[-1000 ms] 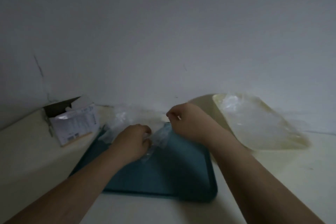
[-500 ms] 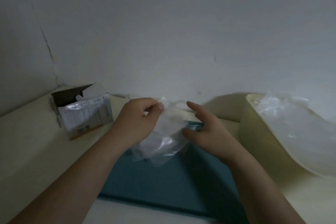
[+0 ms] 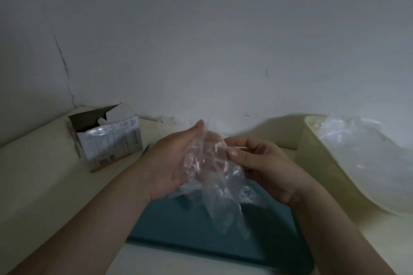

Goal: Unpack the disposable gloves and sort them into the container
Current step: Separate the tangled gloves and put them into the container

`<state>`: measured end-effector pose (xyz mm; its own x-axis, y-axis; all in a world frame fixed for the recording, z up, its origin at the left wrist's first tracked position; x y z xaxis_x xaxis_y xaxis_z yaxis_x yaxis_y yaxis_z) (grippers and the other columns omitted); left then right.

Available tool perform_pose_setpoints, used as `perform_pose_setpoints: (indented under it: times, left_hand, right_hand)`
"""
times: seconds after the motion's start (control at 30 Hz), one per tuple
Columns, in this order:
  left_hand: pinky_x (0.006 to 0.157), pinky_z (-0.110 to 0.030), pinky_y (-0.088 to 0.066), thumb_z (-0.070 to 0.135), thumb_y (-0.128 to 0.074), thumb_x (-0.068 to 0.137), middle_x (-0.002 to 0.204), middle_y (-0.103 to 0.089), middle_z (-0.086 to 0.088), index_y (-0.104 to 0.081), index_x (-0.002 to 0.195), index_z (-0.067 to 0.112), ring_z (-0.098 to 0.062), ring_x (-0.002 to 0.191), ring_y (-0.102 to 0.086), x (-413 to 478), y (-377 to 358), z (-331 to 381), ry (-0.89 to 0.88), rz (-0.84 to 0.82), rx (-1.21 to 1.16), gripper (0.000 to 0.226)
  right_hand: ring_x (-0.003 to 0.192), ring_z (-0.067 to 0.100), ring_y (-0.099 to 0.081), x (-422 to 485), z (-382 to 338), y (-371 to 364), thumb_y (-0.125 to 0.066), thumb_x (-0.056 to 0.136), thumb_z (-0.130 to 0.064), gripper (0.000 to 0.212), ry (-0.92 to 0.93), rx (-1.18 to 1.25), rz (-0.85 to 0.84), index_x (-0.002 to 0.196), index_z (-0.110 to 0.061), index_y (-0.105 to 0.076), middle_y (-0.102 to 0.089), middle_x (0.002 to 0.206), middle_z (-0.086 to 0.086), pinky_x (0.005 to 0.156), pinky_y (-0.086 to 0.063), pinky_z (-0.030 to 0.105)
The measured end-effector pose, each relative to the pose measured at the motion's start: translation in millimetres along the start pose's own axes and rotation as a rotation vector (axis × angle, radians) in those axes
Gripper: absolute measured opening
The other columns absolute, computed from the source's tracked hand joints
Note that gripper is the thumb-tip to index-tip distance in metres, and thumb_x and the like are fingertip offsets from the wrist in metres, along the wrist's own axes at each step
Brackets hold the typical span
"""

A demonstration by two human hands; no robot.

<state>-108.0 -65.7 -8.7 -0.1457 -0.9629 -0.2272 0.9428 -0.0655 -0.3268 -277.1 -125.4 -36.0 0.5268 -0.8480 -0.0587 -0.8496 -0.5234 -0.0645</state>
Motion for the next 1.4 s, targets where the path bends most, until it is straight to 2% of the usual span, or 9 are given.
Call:
perform_pose_setpoints:
  times: [0.13, 0.3, 0.43, 0.57, 0.67, 0.83, 1.0, 1.23, 1.4]
  left_hand:
    - [0.074, -0.042, -0.063, 0.075, -0.054, 0.083, 0.117, -0.075, -0.023, -0.076, 0.12, 0.002, -0.037, 0.099, -0.075, 6, 4, -2, 0.037, -0.044, -0.167, 0.085]
    - [0.063, -0.027, -0.057, 0.052, -0.075, 0.087, 0.12, -0.071, -0.02, -0.068, 0.132, 0.002, -0.025, 0.1, -0.071, 2, 0, 1, -0.094, -0.374, -0.041, 0.067]
    - [0.057, -0.026, -0.055, 0.012, -0.067, 0.091, 0.104, -0.076, -0.016, -0.078, 0.115, 0.002, -0.022, 0.086, -0.074, 5, 2, -3, -0.114, -0.218, 0.091, 0.027]
    - [0.052, -0.025, -0.047, 0.013, -0.068, 0.096, 0.098, -0.078, -0.014, -0.077, 0.111, 0.003, -0.019, 0.075, -0.071, 11, 16, -5, -0.117, -0.116, 0.315, 0.021]
    - [0.047, -0.023, -0.041, 0.017, -0.072, 0.096, 0.079, -0.075, -0.009, -0.078, 0.104, 0.007, -0.013, 0.056, -0.057, 15, 34, 1, -0.167, 0.07, 0.466, 0.014]
    - [0.046, -0.022, -0.032, 0.025, -0.081, 0.089, 0.057, -0.057, -0.002, -0.08, 0.089, 0.016, -0.011, 0.048, -0.04, 21, 54, 8, -0.245, 0.24, 0.488, 0.01]
    - [0.05, -0.022, -0.046, 0.033, -0.073, 0.096, 0.063, -0.066, 0.003, -0.078, 0.089, 0.023, -0.007, 0.05, -0.052, 25, 40, -2, -0.362, 0.235, 0.663, 0.014]
    - [0.091, -0.028, -0.054, 0.039, -0.078, 0.089, 0.114, -0.055, 0.024, -0.07, 0.129, 0.028, 0.003, 0.096, -0.059, 51, 66, -31, -0.394, 0.132, 1.388, 0.043]
    - [0.083, -0.026, -0.053, 0.033, -0.075, 0.092, 0.096, -0.065, 0.018, -0.079, 0.098, 0.036, 0.001, 0.088, -0.063, 49, 67, -26, -0.432, 0.153, 1.286, 0.007]
  right_hand:
    - [0.084, 0.03, -0.058, -1, -1, -2, -0.094, 0.067, -0.04, 0.051, 0.051, 0.0, 0.007, 0.1, -0.005, -0.077, -0.073, 0.095, 0.014, 0.08, -0.051, 0.037]
    - [0.129, 0.034, -0.061, 0, -6, -9, -0.078, 0.09, -0.014, 0.059, 0.164, -0.01, -0.04, 0.145, -0.017, -0.056, -0.066, 0.138, 0.011, 0.111, -0.046, 0.052]
    - [0.116, 0.04, -0.066, -5, -12, -15, -0.074, 0.085, -0.006, 0.05, 0.173, 0.098, -0.136, 0.134, -0.006, -0.064, -0.068, 0.127, 0.026, 0.107, -0.05, 0.049]
    - [0.089, 0.036, -0.07, -1, -6, -4, -0.088, 0.078, -0.025, 0.039, 0.139, -0.098, 0.008, 0.104, 0.001, -0.076, -0.074, 0.103, 0.029, 0.089, -0.058, 0.053]
    - [0.065, 0.019, -0.069, -2, -4, 4, -0.086, 0.076, -0.021, 0.024, 0.109, -0.172, 0.078, 0.089, -0.002, -0.08, -0.076, 0.08, 0.015, 0.061, -0.055, 0.028]
    - [0.078, 0.017, -0.071, -7, 0, 5, -0.078, 0.082, -0.038, 0.032, 0.013, -0.195, -0.055, 0.093, -0.007, -0.081, -0.078, 0.091, 0.01, 0.073, -0.054, 0.026]
    - [0.094, 0.038, -0.063, -2, 14, -3, -0.083, 0.087, -0.027, 0.035, -0.069, -0.045, -0.03, 0.105, 0.002, -0.076, -0.066, 0.113, 0.041, 0.094, -0.05, 0.052]
    - [0.061, 0.007, -0.062, -12, -4, 2, -0.072, 0.095, -0.013, 0.012, 0.036, -0.335, -0.113, 0.089, -0.005, -0.079, -0.072, 0.071, -0.003, 0.062, -0.049, 0.019]
    - [0.066, 0.008, -0.062, -16, -10, -12, -0.075, 0.094, -0.019, 0.011, 0.06, -0.621, -0.291, 0.085, -0.018, -0.082, -0.073, 0.073, -0.001, 0.069, -0.051, 0.022]
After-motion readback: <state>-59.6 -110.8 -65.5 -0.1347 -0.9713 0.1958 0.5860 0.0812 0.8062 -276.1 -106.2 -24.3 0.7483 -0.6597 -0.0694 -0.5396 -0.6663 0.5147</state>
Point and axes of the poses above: each hand's wrist, its own x-axis towards the middle knuckle, its own y-axis out of the back of the hand, z = x × y, the point moved 6 cm from there along x, towards the middle knuckle
